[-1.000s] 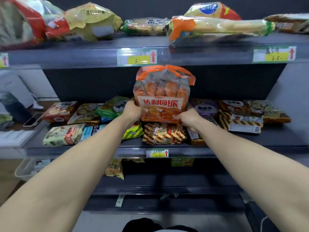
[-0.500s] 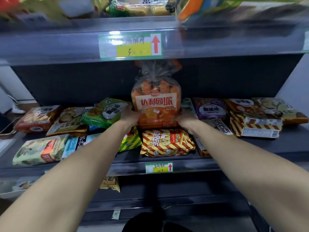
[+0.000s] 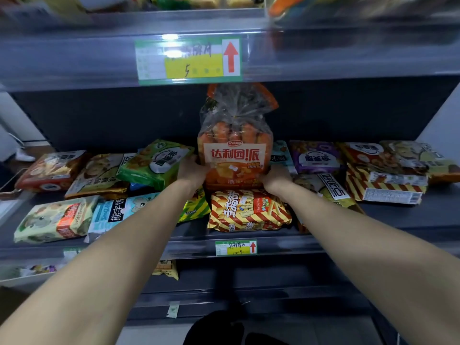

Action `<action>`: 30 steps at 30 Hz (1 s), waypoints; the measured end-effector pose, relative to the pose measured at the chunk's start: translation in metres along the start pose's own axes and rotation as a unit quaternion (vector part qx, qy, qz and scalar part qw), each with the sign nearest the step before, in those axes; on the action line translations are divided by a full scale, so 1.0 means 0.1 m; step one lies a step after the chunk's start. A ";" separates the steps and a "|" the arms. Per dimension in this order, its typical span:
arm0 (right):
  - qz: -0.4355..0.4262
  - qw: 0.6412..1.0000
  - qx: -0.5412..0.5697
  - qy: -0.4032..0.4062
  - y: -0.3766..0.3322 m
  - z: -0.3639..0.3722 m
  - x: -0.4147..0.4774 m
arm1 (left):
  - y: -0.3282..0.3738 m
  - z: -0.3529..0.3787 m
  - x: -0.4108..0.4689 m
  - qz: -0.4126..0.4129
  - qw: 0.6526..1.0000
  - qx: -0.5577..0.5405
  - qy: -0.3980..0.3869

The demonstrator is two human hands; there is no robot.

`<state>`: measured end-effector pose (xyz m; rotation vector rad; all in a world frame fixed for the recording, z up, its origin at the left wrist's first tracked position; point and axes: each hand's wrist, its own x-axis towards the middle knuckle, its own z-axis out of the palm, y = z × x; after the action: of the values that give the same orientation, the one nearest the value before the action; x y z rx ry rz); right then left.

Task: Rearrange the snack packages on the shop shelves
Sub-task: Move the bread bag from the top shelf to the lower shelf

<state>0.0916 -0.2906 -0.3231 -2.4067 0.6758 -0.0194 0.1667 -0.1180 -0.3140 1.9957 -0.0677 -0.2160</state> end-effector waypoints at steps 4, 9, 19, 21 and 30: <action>0.006 0.999 0.030 0.019 -0.02 -0.02 -0.05 | 0.01 0.01 -0.07 -0.007 1.000 0.015 0.006; -0.005 0.998 0.026 0.060 -0.07 -0.13 -0.20 | 0.09 -0.06 -0.22 -0.002 0.998 0.055 0.007; -0.060 0.990 0.109 0.058 -0.10 -0.40 -0.83 | 0.37 -0.15 -0.84 0.003 1.000 0.007 0.007; -0.078 0.989 0.118 0.048 -0.11 -0.46 -0.99 | 0.42 -0.16 -1.02 0.011 1.000 0.008 0.007; -0.159 0.980 0.113 0.043 -0.12 -0.92 -1.67 | 0.73 -0.15 -1.81 0.066 0.998 -0.014 0.000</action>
<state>-0.0636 -0.2560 -0.2180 -2.2760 0.3004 -0.3191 -0.0042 -0.1091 -0.2195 1.9547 -0.1950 -0.1305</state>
